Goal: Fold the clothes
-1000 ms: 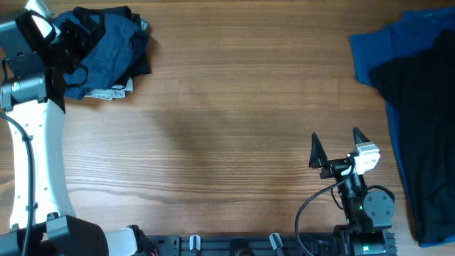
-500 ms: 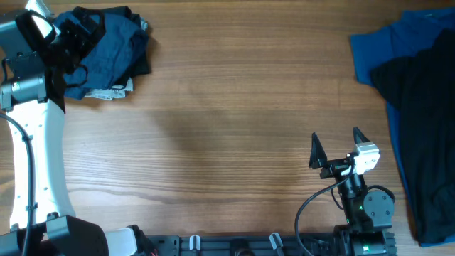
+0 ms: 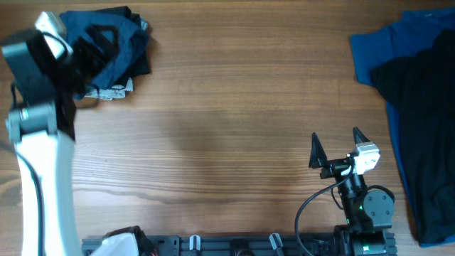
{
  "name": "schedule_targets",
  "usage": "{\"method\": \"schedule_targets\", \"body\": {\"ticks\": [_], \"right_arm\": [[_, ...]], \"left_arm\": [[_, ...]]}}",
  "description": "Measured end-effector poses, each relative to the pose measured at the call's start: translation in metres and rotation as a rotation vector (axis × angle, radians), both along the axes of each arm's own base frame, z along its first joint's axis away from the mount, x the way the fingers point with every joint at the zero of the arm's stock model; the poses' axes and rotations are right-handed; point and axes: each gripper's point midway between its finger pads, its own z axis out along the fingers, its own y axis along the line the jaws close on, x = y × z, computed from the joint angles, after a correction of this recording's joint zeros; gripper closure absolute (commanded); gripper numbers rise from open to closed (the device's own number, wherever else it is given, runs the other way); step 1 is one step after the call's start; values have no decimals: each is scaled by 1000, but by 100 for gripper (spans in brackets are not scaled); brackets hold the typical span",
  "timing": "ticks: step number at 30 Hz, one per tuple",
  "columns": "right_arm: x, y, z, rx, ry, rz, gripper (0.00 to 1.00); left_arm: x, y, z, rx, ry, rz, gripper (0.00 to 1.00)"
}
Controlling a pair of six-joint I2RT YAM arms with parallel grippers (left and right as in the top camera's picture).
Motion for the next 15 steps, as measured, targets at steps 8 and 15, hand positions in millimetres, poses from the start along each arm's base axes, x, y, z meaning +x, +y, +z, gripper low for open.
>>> {"method": "schedule_targets", "body": {"ticks": [8,15], "right_arm": [[0,0,0,0,2,1,0],[0,0,0,0,1,0,0]], "left_arm": [[-105,-65,-34,23,-61,-145,0],[-152,-60,-132,49,-77,-104,0]]}}
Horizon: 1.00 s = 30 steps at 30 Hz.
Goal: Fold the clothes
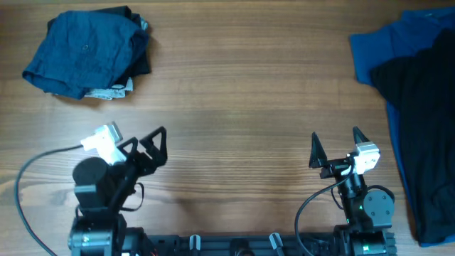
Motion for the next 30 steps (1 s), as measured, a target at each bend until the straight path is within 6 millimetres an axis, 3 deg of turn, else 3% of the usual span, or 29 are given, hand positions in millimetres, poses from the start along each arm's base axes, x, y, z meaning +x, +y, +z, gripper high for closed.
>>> {"method": "schedule_targets", "body": {"ticks": [5,12,30], "right_arm": [[0,0,0,0,0,0,0],[0,0,0,0,0,0,0],[0,0,0,0,0,0,0]], "left_arm": [[4,14,-25,38,-113,81,0],[13,32,-2,66,-301,180,0],[10,36,-19,120,-346,225,0]]}}
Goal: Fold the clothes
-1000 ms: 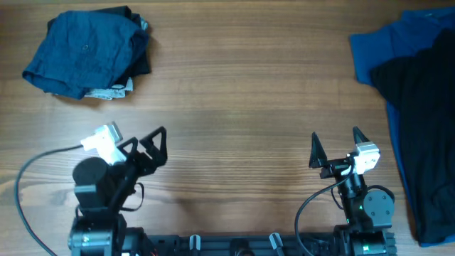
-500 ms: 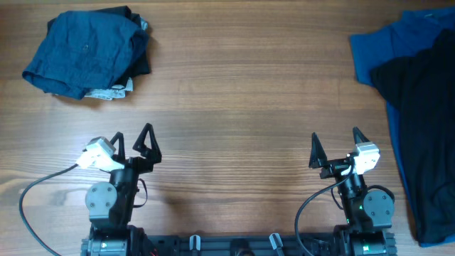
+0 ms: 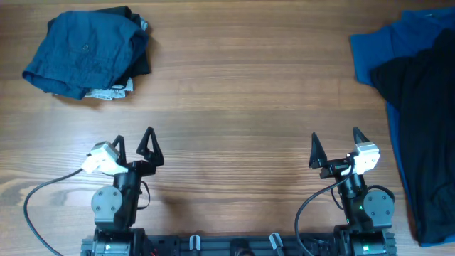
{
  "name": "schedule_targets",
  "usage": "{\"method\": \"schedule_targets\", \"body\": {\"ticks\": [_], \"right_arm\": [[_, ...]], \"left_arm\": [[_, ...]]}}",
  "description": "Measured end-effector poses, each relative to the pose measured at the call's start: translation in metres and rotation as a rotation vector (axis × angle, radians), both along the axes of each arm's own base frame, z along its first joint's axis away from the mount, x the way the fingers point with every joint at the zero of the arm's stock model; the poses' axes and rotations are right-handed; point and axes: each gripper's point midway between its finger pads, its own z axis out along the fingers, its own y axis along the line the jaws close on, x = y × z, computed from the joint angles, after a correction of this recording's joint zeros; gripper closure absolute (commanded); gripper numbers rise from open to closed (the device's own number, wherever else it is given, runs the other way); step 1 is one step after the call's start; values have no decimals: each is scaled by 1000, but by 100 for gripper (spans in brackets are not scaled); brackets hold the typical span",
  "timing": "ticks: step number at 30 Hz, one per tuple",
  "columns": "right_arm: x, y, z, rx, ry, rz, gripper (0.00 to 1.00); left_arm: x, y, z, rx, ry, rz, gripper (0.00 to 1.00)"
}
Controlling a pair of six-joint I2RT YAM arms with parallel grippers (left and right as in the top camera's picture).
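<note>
A stack of folded dark blue clothes (image 3: pixel 87 51) lies at the far left of the wooden table (image 3: pixel 234 99). At the right edge a blue garment (image 3: pixel 380 50) and a black garment (image 3: pixel 426 128) lie spread out and overlapping, running out of view. My left gripper (image 3: pixel 133 141) stands open near the front left, empty, far from the stack. My right gripper (image 3: pixel 335 144) stands open near the front right, empty, just left of the black garment.
Both arm bases and their cables sit at the table's front edge, along a black rail (image 3: pixel 234 245).
My left arm has settled further back toward its base, its gripper turned from pointing right to pointing away from the front edge. The right arm and all clothes are unchanged.
My left arm was stretched out to the far left, over the folded stack and partly hiding it. Then it was back near the front left, open, with the stack lying uncovered. Now it rests at its base. The right arm stayed still throughout.
</note>
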Motion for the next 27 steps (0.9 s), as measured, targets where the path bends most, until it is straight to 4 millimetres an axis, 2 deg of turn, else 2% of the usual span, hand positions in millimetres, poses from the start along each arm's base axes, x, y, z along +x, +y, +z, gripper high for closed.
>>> {"method": "schedule_targets", "body": {"ticks": [5,9,18,27], "right_arm": [[0,0,0,0,0,0,0],[0,0,0,0,0,0,0],[0,0,0,0,0,0,0],[0,0,0,0,0,0,0]], "left_arm": [[-5,1,-10,20,26,4,0],[-8,1,0,130,-25,-5,0],[-8,1,1,418,-34,-34,0],[-8,1,1,466,-36,-39,0]]}}
